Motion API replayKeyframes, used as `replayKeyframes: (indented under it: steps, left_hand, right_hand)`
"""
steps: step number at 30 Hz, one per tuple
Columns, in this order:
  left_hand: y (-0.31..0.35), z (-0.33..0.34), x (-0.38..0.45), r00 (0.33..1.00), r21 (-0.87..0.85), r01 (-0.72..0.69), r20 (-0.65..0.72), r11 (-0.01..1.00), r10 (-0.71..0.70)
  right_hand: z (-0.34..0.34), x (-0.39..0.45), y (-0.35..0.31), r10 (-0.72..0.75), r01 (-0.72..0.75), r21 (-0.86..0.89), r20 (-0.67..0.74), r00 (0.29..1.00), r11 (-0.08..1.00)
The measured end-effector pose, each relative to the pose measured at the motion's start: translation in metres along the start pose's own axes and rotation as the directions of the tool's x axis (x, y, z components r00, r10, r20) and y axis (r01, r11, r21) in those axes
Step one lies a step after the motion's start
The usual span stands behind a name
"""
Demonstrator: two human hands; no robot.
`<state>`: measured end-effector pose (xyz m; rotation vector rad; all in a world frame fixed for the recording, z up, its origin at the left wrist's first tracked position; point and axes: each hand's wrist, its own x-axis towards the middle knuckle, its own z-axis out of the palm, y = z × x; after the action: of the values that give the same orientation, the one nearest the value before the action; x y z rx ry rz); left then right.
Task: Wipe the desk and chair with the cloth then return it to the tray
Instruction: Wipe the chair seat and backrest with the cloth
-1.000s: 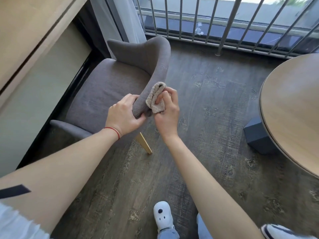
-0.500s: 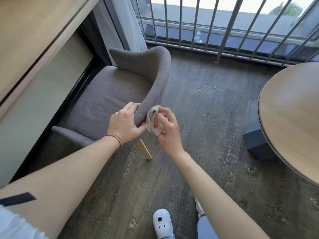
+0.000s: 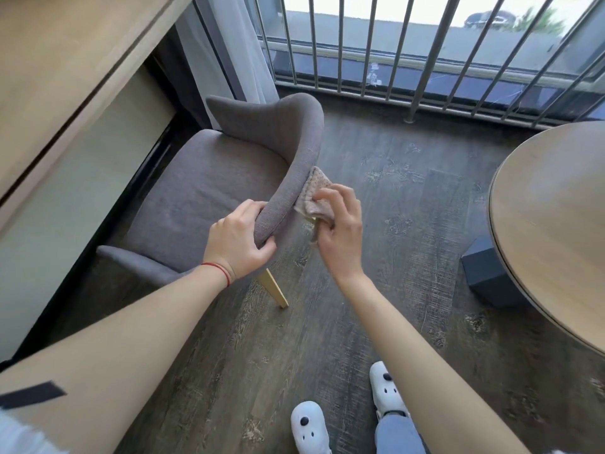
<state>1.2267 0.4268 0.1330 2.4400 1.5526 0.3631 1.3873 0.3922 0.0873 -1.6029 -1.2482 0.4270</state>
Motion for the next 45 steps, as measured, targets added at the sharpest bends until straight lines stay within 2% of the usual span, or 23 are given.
replayKeyframes:
  steps: [2, 4, 5, 8, 10, 12, 14, 16, 21, 25, 29, 33, 36, 40, 45]
  left_hand:
    - [0.001, -0.001, 0.001, 1.000, -0.003, 0.004, 0.000, 1.000, -0.004]
    - [0.001, -0.001, 0.000, 1.000, -0.001, 0.010, -0.001, 1.000, -0.010]
    - [0.001, -0.001, 0.000, 1.000, 0.000, 0.005, -0.002, 1.000, -0.005]
    - [-0.001, 0.001, 0.001, 1.000, 0.005, -0.016, -0.004, 1.000, 0.016]
    - [-0.001, 0.001, 0.001, 1.000, 0.005, -0.007, -0.004, 1.000, 0.007]
    - [-0.002, 0.002, 0.001, 1.000, 0.004, -0.010, -0.002, 1.000, 0.010]
    - [-0.002, 0.002, 0.000, 1.000, 0.002, -0.021, -0.007, 1.000, 0.021]
    - [-0.002, 0.002, 0.001, 1.000, -0.003, -0.018, -0.012, 1.000, 0.018]
    - [-0.002, 0.001, 0.001, 1.000, -0.008, -0.022, 0.003, 1.000, 0.022]
    - [-0.002, 0.001, 0.001, 1.000, -0.004, -0.009, 0.005, 1.000, 0.009]
    - [0.000, 0.001, 0.002, 1.000, -0.015, -0.005, -0.005, 1.000, 0.005]
    - [-0.002, 0.002, 0.001, 1.000, 0.005, -0.018, -0.006, 1.000, 0.018]
    - [-0.004, 0.003, 0.001, 0.999, -0.007, -0.038, -0.028, 0.999, 0.038]
    - [-0.005, 0.005, 0.002, 0.997, -0.002, -0.056, -0.050, 0.998, 0.056]
    - [-0.008, 0.007, 0.002, 0.998, -0.008, -0.041, -0.044, 0.999, 0.041]
  right_hand:
    - [0.007, -0.008, -0.003, -0.029, 0.033, -0.054, 0.087, 0.996, 0.998]
    - [0.011, -0.017, -0.002, 0.036, -0.021, -0.074, 0.205, 0.978, 0.997]
    - [0.011, -0.021, 0.000, 0.069, -0.058, -0.056, 0.210, 0.975, 0.997]
    - [0.010, -0.025, -0.004, 0.064, -0.067, 0.089, 0.031, 0.997, 0.994]
    - [0.014, -0.020, -0.013, 0.045, -0.054, 0.110, 0.084, 0.995, 0.992]
    - [0.014, -0.006, -0.013, 0.130, -0.141, 0.083, 0.126, 0.983, 0.986]
    - [0.006, 0.020, -0.007, 0.216, -0.214, 0.100, -0.008, 0.976, 0.972]
    - [-0.001, 0.051, -0.002, 0.246, -0.227, 0.149, -0.119, 0.962, 0.962]
    - [0.012, 0.074, -0.011, 0.296, -0.285, 0.207, -0.022, 0.955, 0.936]
    - [-0.007, 0.044, -0.001, 0.169, -0.166, 0.120, -0.019, 0.985, 0.979]
    - [-0.011, 0.071, 0.008, 0.403, -0.364, 0.240, -0.142, 0.904, 0.900]
    - [0.018, 0.045, -0.016, 0.361, -0.343, 0.207, -0.061, 0.930, 0.916]
    - [0.006, 0.013, -0.010, 0.321, -0.317, 0.210, 0.017, 0.947, 0.925]
    - [0.000, 0.030, 0.001, 0.526, -0.483, 0.338, -0.042, 0.849, 0.807]
    - [0.024, 0.024, -0.027, 0.462, -0.440, 0.260, -0.024, 0.887, 0.859]
